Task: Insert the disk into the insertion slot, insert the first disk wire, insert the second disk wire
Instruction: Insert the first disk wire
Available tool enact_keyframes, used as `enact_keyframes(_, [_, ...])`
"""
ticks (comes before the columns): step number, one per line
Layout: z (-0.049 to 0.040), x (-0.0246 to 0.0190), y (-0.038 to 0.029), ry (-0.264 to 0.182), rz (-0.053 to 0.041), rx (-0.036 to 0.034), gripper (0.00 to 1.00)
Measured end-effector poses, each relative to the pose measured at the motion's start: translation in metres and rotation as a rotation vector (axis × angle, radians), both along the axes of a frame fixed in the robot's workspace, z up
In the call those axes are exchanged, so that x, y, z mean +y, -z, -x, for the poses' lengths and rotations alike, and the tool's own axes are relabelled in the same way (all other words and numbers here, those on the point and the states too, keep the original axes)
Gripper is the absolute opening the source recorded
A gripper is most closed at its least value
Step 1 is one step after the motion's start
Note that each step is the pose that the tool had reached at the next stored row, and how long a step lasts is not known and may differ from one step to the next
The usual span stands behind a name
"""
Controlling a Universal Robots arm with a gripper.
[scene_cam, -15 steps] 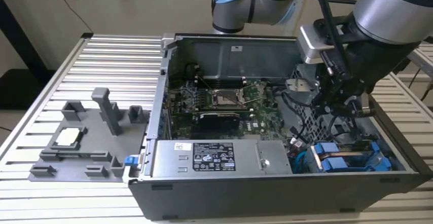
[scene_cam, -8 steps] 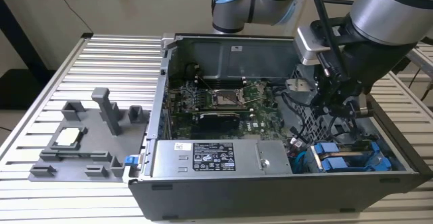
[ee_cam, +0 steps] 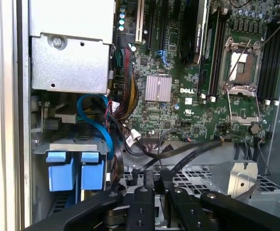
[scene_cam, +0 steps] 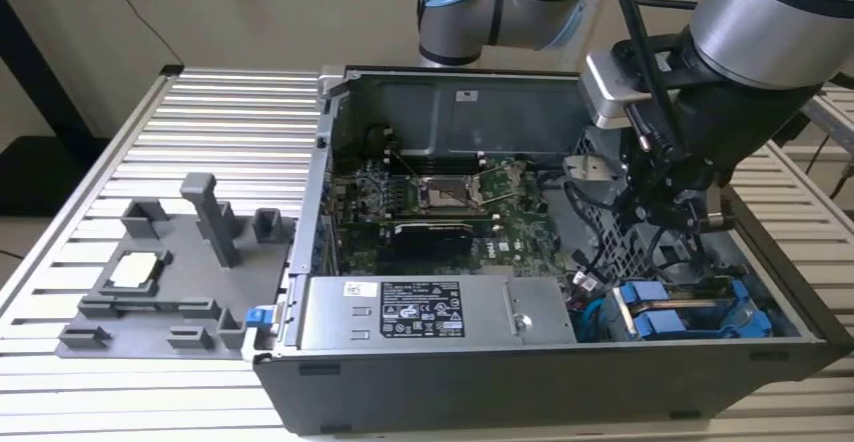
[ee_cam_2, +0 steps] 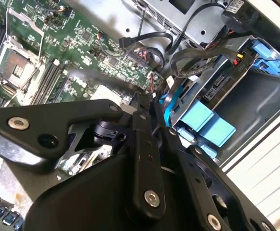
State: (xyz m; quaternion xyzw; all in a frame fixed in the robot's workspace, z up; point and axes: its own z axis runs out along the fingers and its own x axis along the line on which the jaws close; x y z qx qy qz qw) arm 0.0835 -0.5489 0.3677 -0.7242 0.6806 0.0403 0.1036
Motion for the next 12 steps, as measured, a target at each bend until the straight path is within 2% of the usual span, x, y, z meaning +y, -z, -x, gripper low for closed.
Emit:
enact_keyframes(1, [0.0,0.0,0.0,0.0,0.0,0.0,0.17])
enact_keyframes(12, [0.0,0.0,0.0,-0.001,-0.0001,0.0,0.16])
